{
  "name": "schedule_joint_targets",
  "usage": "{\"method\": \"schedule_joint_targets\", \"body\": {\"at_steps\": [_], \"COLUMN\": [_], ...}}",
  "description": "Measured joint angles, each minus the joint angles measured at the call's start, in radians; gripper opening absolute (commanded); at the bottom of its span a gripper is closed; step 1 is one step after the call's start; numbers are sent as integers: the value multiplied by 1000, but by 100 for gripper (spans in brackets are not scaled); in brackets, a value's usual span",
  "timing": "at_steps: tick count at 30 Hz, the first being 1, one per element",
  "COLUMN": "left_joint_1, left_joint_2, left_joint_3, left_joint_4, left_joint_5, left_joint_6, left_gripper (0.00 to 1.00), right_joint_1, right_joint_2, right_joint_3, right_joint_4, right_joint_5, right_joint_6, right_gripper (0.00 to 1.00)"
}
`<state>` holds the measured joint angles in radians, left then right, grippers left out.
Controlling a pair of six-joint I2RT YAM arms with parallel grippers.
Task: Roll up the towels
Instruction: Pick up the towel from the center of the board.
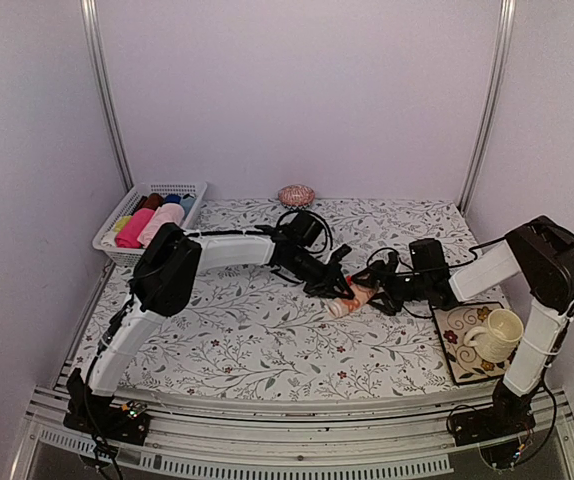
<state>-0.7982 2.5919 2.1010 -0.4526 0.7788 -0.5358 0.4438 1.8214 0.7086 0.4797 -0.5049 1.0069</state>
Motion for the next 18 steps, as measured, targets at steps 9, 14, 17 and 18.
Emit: {"method": "schedule_joint_targets", "body": {"at_steps": [9, 14, 17, 18], "left_joint_1": [13, 19, 24, 25], "left_joint_2": [-22, -35, -35, -35], "left_joint_3": [-76, -124, -134, -135], "left_joint_4": [102, 171, 188, 190], "left_joint_5": [26, 45, 55, 57], "left_joint_6": [-101, -161, -179, -181], "left_gripper": [0, 0, 0, 0], "right_joint_1": [0, 0, -3, -4], "right_joint_2": [10, 47, 75, 84], "right_joint_3": [7, 36, 59, 66], "right_joint_4": [-1, 16, 20, 21], "right_joint_5": [-37, -66, -77, -82], "right_joint_6": [49, 68, 74, 76], "right_gripper": [86, 83, 73, 71]}}
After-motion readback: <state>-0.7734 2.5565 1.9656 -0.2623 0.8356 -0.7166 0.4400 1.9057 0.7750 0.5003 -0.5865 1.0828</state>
